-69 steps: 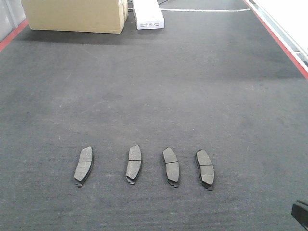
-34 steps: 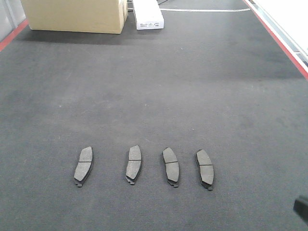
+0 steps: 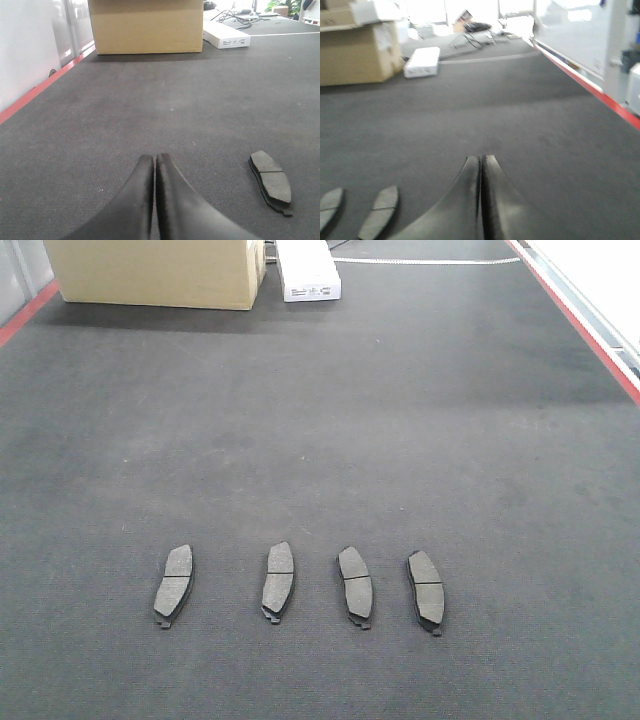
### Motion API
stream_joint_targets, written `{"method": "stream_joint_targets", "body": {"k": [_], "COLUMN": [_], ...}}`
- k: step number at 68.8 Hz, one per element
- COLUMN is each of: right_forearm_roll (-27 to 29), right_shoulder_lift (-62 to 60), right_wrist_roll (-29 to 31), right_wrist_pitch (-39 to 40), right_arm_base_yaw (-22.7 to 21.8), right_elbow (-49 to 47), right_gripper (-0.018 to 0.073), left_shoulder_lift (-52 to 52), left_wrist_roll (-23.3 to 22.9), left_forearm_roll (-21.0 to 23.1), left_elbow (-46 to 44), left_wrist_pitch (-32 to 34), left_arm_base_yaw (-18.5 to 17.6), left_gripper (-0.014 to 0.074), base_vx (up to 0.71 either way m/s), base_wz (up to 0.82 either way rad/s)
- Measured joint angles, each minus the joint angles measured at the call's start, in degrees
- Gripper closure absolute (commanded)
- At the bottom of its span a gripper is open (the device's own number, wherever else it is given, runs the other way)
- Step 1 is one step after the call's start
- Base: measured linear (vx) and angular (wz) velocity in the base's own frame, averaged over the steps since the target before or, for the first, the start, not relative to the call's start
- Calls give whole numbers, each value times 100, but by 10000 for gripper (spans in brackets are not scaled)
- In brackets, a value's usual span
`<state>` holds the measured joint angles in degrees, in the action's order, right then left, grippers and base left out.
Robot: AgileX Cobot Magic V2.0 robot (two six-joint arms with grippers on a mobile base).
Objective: Move and align brake pads A on conveyor
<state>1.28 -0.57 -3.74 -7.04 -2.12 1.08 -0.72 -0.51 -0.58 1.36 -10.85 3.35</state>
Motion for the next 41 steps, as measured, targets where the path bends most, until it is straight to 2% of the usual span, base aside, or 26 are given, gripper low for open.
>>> {"method": "stream_joint_targets", "body": {"k": [41], "right_forearm_roll": [14], "right_shoulder_lift": [0], "right_wrist_roll": [0], "right_wrist_pitch": [63], "right_arm_base_yaw": [-94], "right_elbow": [57], "right_gripper": [569], "left_shoulder_lift": [0], "left_wrist_roll": [0], "left_forearm_roll": [0], "left_elbow": [0], "left_wrist_pitch": [0], "left_arm_base_yaw": [0], "left_gripper": [603], "base_vx": [0], "base_wz": [0]}}
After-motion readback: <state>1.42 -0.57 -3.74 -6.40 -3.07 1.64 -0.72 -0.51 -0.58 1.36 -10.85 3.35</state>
